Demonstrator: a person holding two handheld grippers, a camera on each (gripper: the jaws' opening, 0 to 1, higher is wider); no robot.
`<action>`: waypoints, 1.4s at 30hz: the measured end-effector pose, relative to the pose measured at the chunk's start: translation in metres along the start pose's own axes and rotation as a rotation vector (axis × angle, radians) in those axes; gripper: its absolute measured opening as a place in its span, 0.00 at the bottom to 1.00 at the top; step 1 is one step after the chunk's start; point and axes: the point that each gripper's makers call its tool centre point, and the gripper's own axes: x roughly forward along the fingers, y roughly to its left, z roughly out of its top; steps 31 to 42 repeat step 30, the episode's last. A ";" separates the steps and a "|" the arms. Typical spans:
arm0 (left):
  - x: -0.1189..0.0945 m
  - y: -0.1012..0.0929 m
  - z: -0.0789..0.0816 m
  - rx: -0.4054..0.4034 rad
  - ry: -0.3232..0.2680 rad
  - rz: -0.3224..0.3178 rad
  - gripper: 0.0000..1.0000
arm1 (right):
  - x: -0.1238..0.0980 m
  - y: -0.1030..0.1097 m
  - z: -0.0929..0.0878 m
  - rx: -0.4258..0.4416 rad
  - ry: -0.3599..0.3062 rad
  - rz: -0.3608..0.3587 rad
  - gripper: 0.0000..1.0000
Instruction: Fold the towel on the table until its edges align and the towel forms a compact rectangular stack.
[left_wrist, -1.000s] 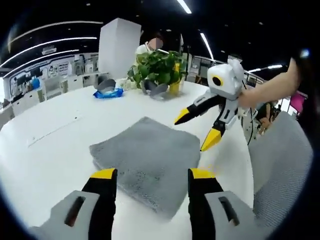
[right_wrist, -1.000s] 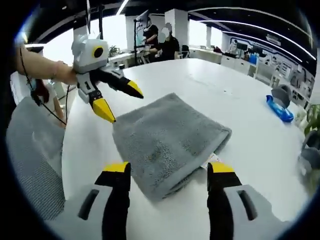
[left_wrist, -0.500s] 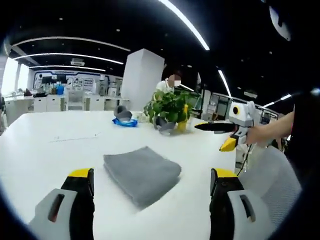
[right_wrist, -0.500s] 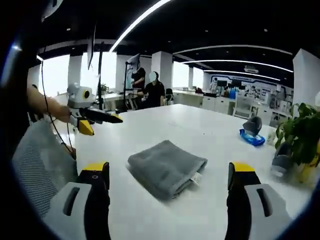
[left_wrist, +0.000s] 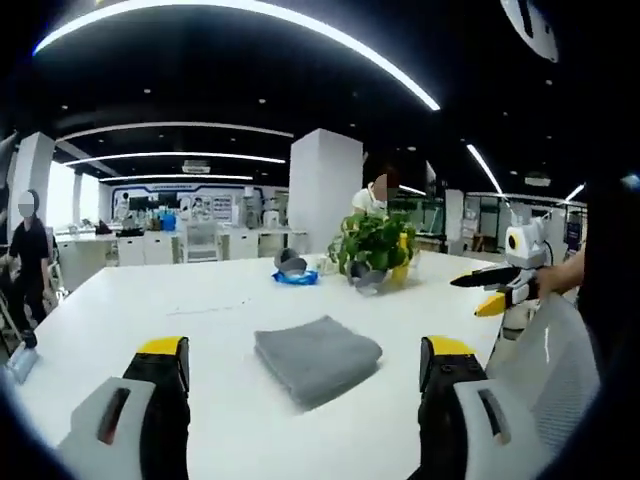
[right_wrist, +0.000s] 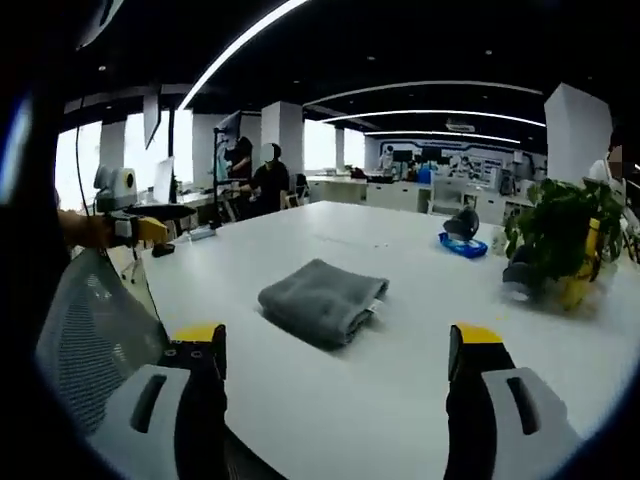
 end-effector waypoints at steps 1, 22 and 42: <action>0.000 -0.003 -0.002 0.023 0.012 -0.013 0.96 | 0.001 0.000 0.000 0.001 0.004 0.009 0.91; -0.003 0.007 -0.010 0.097 0.036 0.001 0.90 | 0.002 0.005 -0.002 -0.130 0.013 0.005 0.90; -0.002 0.005 -0.018 0.115 0.072 -0.016 0.89 | -0.001 0.001 -0.003 -0.147 0.022 -0.021 0.89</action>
